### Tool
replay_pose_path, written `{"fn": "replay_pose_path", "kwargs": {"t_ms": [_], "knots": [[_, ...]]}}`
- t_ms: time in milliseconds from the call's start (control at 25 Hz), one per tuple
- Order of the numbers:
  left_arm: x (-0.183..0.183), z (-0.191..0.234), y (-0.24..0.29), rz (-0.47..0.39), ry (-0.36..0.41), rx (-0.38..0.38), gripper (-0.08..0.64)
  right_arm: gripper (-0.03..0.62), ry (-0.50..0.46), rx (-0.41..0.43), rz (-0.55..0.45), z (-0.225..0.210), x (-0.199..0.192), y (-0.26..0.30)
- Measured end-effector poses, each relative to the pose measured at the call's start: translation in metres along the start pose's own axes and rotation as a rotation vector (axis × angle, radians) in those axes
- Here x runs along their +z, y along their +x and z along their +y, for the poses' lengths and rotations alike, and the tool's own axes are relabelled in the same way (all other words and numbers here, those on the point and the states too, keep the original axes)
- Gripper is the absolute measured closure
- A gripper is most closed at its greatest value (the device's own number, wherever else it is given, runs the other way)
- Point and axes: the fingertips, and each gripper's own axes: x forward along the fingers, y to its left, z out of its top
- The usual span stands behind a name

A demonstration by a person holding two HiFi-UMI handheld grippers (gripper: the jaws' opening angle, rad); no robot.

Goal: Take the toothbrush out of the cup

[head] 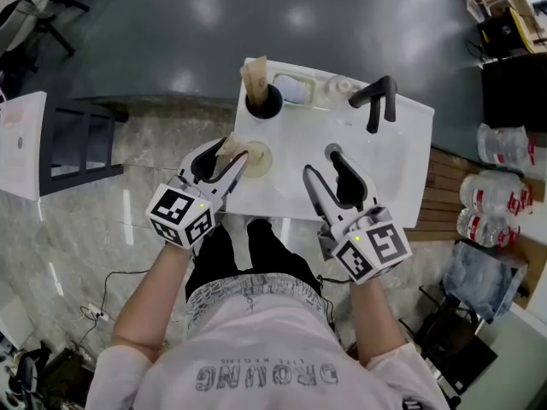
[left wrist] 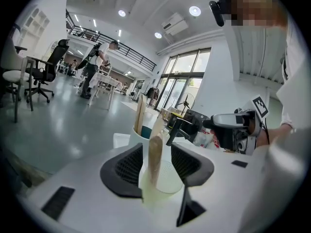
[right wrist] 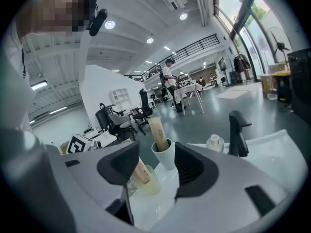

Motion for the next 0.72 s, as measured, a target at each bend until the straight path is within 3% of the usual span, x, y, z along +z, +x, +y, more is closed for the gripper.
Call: {"fn": "replay_pose_path", "kwargs": {"t_ms": [720], "knots": [[-0.0065,0.0044,0.0035,0.035,0.007,0.017,0.432,0.357,0.008,0.002,0.004,0.0005,-0.0037,0.004]]}}
